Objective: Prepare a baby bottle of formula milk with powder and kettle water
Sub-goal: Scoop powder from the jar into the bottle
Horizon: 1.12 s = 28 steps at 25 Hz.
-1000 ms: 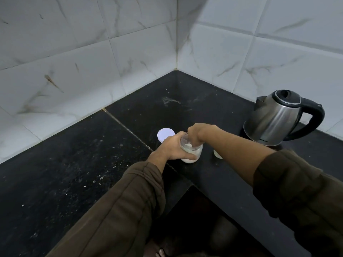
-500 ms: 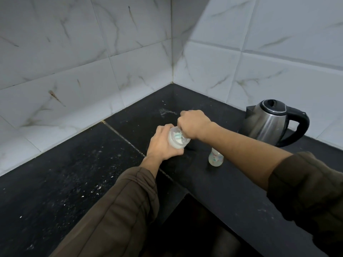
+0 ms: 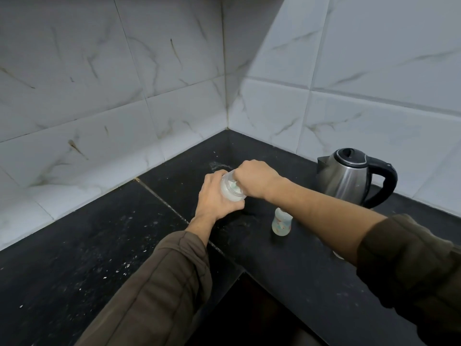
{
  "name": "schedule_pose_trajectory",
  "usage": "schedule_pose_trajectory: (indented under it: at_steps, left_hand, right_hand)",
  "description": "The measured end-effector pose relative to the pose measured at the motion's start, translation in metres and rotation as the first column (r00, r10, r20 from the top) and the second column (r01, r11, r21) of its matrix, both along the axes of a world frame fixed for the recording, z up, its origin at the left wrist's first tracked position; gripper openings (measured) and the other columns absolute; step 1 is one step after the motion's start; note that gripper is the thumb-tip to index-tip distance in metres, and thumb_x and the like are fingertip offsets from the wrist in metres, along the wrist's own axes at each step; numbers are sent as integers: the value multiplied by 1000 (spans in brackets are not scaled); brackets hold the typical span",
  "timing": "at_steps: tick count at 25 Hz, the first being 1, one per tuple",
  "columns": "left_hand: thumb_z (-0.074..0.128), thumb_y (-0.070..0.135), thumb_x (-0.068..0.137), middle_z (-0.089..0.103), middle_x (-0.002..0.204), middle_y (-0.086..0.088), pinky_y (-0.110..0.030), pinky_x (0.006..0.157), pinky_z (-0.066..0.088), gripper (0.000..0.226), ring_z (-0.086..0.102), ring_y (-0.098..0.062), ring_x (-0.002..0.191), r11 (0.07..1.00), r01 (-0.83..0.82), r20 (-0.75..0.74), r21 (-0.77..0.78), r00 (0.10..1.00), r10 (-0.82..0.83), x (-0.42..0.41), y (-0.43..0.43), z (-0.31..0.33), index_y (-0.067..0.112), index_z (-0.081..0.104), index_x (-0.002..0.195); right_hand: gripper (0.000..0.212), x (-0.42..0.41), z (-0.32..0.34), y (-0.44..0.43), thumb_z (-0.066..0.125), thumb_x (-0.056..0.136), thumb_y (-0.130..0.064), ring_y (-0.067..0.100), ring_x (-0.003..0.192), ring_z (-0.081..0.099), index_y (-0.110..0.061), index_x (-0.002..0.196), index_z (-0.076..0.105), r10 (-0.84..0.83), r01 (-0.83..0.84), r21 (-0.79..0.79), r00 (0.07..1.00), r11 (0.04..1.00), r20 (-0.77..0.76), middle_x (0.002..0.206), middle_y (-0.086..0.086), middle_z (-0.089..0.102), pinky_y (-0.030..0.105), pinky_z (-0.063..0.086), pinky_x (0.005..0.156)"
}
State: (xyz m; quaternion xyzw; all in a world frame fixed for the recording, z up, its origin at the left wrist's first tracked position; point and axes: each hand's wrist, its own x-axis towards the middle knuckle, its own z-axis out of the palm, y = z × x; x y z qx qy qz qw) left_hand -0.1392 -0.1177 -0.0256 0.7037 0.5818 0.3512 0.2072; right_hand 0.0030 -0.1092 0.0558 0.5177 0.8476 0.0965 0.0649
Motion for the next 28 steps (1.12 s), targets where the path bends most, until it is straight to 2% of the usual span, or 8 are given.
schedule_pose_trajectory:
  at_steps: [4,7,12,15,19,21,23,28]
  left_hand:
    - [89,37,58,39,114,20,-30,91,45,81,52,-13,118,999,-5,-8,31,1000,5,7,-1,4,32,50,128]
    - [89,40,55,42,120,16,-34,95,49,85,54,-15,115,1000,-5,-24,21,1000,6,12,2,5,32,50,131]
    - [86,48,53,45,126,13,-29,93,46,83,56,-12,112,1000,-12,-40,-17,999,11,24,1,3,35,50,127]
    - [86,45,56,44,118,17,-30,93,46,77,54,-10,117,1000,-1,-49,-6,999,1,29,-1,5,32,51,124]
    - [87,43,58,42,115,19,-34,95,48,77,53,-12,118,1000,12,-64,6,998,-12,36,-1,10,31,52,126]
    - [87,44,57,44,121,15,-36,95,50,82,56,-14,115,1000,24,-73,1,997,-24,38,0,12,31,50,129]
    - [86,47,56,47,126,12,-34,93,50,84,57,-14,112,1000,21,-75,-8,997,-21,39,2,12,32,50,129]
    - [85,49,56,50,119,12,-34,91,48,81,53,-13,117,997,-46,-48,-55,998,44,35,4,10,31,51,127]
  right_hand:
    - [6,12,-12,-4,60,98,-18,23,73,51,-16,92,60,7,-5,117,1000,993,-19,92,0,57,37,39,63]
    - [17,18,-12,-3,63,93,-24,24,74,58,-17,81,53,-219,215,-40,949,976,-228,78,-1,54,35,43,63]
    - [25,28,-10,5,70,84,-19,18,63,53,-15,68,51,-532,367,-399,696,841,-482,68,0,55,32,42,56]
    - [28,37,-12,7,70,83,-17,18,58,49,-15,62,53,-592,388,-447,524,806,-613,62,-1,52,31,38,52]
    - [19,38,-11,0,66,88,-26,22,69,63,-20,69,64,-497,418,-272,682,867,-537,68,-2,61,30,42,54]
    - [18,34,-12,-2,67,87,-27,22,71,63,-18,74,60,-513,417,-299,706,858,-489,73,-1,63,32,46,58]
    - [22,34,-13,0,68,85,-25,19,64,58,-16,71,54,-571,420,-387,629,821,-528,71,0,60,33,44,56]
    - [44,46,-1,8,80,80,-16,17,47,39,-15,53,45,-643,351,-546,288,761,-710,48,-1,43,30,35,49]
